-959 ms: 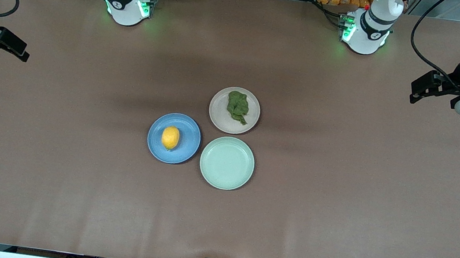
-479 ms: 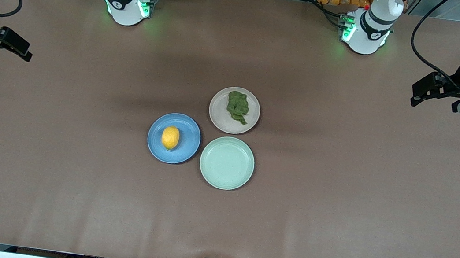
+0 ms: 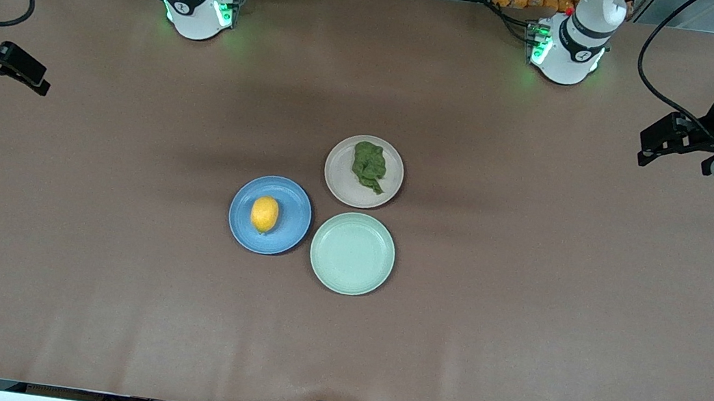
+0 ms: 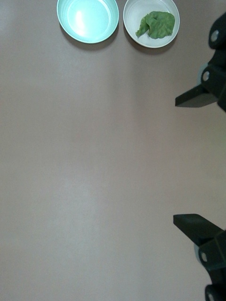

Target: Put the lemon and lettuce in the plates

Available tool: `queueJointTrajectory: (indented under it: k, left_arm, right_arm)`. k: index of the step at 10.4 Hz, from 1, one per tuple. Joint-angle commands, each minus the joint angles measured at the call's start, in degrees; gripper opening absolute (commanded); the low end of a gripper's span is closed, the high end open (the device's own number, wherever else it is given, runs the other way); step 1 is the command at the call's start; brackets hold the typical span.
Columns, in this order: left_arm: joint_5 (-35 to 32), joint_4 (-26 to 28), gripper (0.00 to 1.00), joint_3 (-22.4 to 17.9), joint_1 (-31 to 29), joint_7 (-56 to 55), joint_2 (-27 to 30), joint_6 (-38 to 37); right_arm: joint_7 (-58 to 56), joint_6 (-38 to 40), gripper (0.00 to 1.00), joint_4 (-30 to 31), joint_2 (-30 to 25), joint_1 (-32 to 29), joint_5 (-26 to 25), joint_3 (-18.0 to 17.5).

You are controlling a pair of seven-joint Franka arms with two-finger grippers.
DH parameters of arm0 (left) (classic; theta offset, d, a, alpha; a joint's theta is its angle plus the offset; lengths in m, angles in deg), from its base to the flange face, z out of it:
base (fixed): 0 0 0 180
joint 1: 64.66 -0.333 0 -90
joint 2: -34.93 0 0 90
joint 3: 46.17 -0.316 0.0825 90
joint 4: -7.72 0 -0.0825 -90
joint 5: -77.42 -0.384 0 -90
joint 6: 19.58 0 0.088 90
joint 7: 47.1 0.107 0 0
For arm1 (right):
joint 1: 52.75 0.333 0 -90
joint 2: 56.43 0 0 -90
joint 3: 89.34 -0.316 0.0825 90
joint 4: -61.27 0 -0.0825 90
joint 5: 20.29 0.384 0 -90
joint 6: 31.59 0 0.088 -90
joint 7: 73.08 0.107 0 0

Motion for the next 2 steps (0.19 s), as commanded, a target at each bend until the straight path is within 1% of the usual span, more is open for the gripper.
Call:
queueJointTrajectory:
  k: [1,2]
  left_arm:
    - [0.77,-0.87,1.00,0.08,-0.47,1.58,-0.34,0.13]
    - [0.86,-0.87,1.00,0.17,-0.47,1.58,-0.34,0.13]
  right_arm:
    - [-0.53,0.46,1.00,-0.31,0.02,0.21,0.95,0.27]
    - [-0.44,0.46,1.00,-0.31,0.02,0.21,0.95,0.27]
